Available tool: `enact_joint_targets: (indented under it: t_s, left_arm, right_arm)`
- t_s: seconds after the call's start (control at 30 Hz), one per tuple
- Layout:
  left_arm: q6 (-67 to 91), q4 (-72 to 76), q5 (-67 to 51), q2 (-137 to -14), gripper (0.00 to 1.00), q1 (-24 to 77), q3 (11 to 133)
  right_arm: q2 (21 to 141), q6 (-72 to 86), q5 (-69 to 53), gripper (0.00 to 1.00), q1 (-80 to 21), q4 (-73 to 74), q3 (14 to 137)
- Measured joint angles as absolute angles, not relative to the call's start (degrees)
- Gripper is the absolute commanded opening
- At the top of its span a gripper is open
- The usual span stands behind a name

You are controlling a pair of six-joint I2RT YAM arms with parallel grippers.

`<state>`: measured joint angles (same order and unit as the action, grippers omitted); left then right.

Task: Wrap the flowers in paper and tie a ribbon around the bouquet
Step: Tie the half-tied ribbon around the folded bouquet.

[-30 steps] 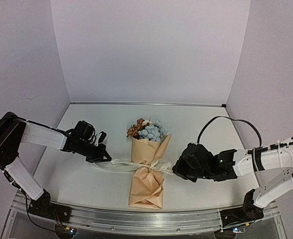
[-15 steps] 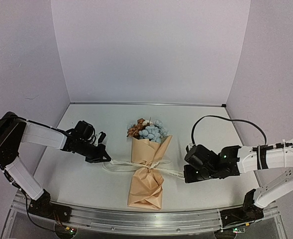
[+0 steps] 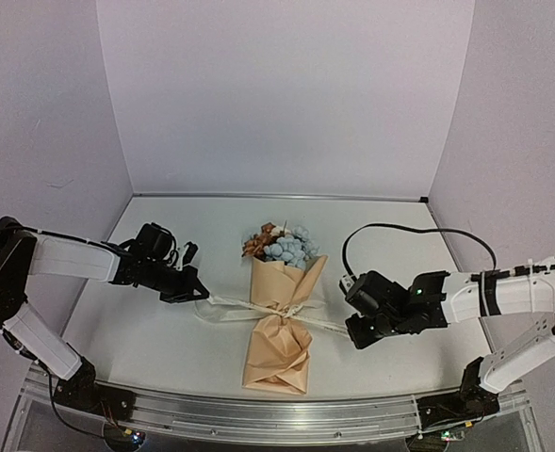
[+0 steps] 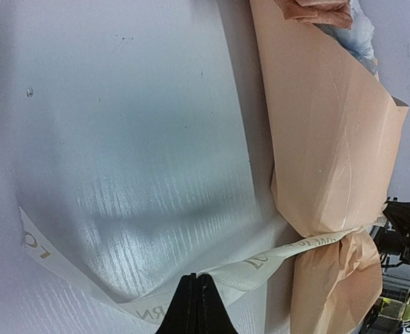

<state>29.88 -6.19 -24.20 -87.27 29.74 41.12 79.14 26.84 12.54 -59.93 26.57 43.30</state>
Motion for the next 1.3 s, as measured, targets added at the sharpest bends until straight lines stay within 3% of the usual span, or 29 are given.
enact_joint_targets:
  t_s: [0.3,0.47,0.57,0.9,1.07,1.3]
  left_arm:
    - [30.02,-7.64,-22.92,-86.63,0.0,29.9,41.15]
    - [29.93,-7.65,-23.27,-86.64,0.0,29.8,41.25]
    - [29.72,-7.63,-23.54,-86.66,0.0,29.72,41.25]
    - [28.66,-7.53,-25.23,-87.84,0.0,31.72,42.08]
    - [28.54,-7.53,-25.38,-88.01,0.0,31.73,42.4]
    - [28.51,-7.54,-25.43,-88.48,0.0,31.73,42.41]
  right_arm:
    - [80.24,6.95,12.48,0.01,-59.92,26.87,44.19]
    - [80.26,3.91,11.8,0.29,-59.44,30.18,46.37]
    - [80.04,5.99,10.64,0.39,-59.13,32.79,47.06]
    - [77.01,14.2,5.45,0.49,-59.07,33.95,47.11]
    - [76.99,22.4,5.91,0.47,-59.07,33.18,47.04]
    - [78.65,26.24,4.88,0.51,-62.56,27.11,46.25]
